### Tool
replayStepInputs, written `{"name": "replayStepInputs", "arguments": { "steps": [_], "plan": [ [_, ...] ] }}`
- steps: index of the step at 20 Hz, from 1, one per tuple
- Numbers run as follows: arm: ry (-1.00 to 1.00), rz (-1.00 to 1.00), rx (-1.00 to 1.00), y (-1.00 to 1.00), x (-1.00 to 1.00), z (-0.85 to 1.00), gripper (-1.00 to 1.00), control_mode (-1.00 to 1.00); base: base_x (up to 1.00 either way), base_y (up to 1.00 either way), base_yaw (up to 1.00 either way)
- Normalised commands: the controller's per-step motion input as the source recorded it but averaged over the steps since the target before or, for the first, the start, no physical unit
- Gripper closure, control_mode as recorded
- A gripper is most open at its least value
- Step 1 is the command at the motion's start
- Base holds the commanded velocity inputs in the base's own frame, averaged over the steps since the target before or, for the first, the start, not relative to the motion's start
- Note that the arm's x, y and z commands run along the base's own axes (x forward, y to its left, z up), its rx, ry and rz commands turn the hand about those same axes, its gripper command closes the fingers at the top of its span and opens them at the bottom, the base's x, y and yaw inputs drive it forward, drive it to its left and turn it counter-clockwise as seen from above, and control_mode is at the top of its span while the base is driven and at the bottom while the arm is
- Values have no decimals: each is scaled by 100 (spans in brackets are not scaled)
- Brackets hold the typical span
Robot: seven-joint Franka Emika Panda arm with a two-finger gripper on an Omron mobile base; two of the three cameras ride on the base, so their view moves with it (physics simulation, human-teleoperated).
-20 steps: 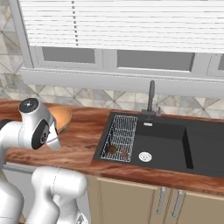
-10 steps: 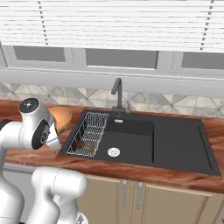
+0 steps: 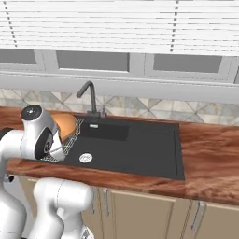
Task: Dump the mushroom and apple from the bowl so the bowl can be washed. Place the bowl in the sink after clearing the leftovers.
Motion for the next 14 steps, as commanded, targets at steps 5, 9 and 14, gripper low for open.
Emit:
{"name": "replayStepInputs", "arguments": {
  "steps": [5,9,14],
  "plan": [
    [0,0,0,0,0,0,100,100,-1,-69,0],
    [0,0,0,0,0,0,100,100,0,-52,0],
    [0,0,0,0,0,0,100,100,0,-42,0]
  ]
}}
